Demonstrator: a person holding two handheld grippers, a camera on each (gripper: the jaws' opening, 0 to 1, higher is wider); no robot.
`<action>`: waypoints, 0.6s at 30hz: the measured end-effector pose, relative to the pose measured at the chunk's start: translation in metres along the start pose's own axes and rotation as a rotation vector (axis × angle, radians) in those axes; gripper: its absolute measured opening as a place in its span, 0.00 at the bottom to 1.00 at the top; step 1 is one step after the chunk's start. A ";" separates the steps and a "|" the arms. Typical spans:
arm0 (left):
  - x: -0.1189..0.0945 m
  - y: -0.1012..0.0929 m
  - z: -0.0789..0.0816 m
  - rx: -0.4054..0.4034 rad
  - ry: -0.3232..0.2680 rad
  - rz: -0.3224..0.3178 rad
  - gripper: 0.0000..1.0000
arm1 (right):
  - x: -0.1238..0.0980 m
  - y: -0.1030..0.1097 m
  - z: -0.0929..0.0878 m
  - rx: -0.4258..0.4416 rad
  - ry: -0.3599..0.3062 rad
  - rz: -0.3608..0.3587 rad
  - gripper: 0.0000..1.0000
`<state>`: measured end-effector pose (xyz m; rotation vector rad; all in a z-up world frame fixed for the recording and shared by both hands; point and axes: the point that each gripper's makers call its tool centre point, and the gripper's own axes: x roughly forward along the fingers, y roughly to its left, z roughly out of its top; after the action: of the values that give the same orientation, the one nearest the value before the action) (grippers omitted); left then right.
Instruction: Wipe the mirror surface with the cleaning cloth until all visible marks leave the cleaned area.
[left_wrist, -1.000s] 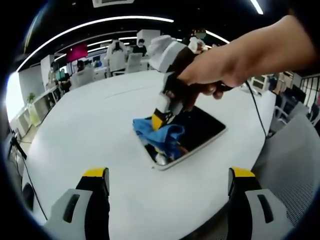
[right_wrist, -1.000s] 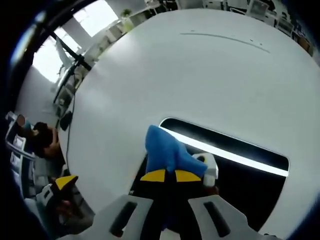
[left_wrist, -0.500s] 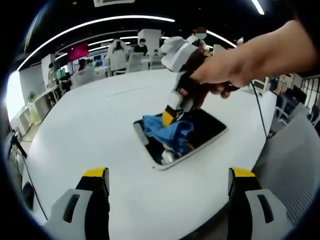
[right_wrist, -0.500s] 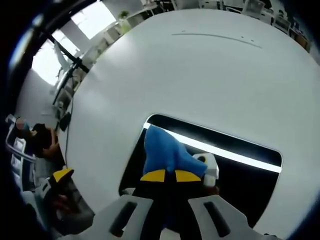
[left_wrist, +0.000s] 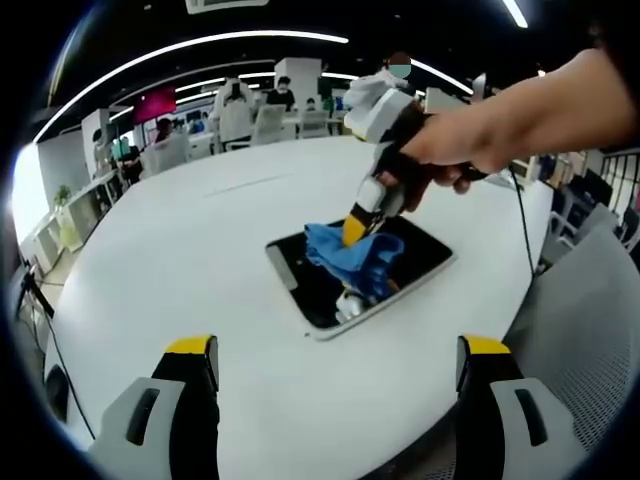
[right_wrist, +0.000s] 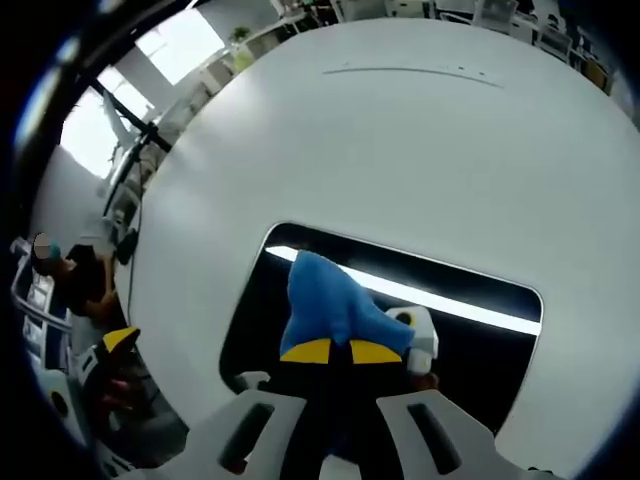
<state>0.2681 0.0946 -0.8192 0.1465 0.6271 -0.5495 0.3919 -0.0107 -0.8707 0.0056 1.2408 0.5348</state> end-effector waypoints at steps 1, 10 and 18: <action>0.000 0.000 0.000 0.001 0.000 -0.001 0.99 | -0.002 -0.002 -0.001 0.007 -0.001 0.001 0.00; 0.000 0.000 0.001 0.012 0.000 0.001 0.99 | -0.006 -0.013 -0.004 0.022 0.001 0.011 0.00; 0.000 0.002 0.002 0.009 -0.007 0.011 0.99 | -0.009 -0.025 -0.007 0.026 0.001 0.010 0.00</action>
<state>0.2699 0.0957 -0.8172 0.1566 0.6170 -0.5422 0.3935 -0.0386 -0.8720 0.0336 1.2489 0.5267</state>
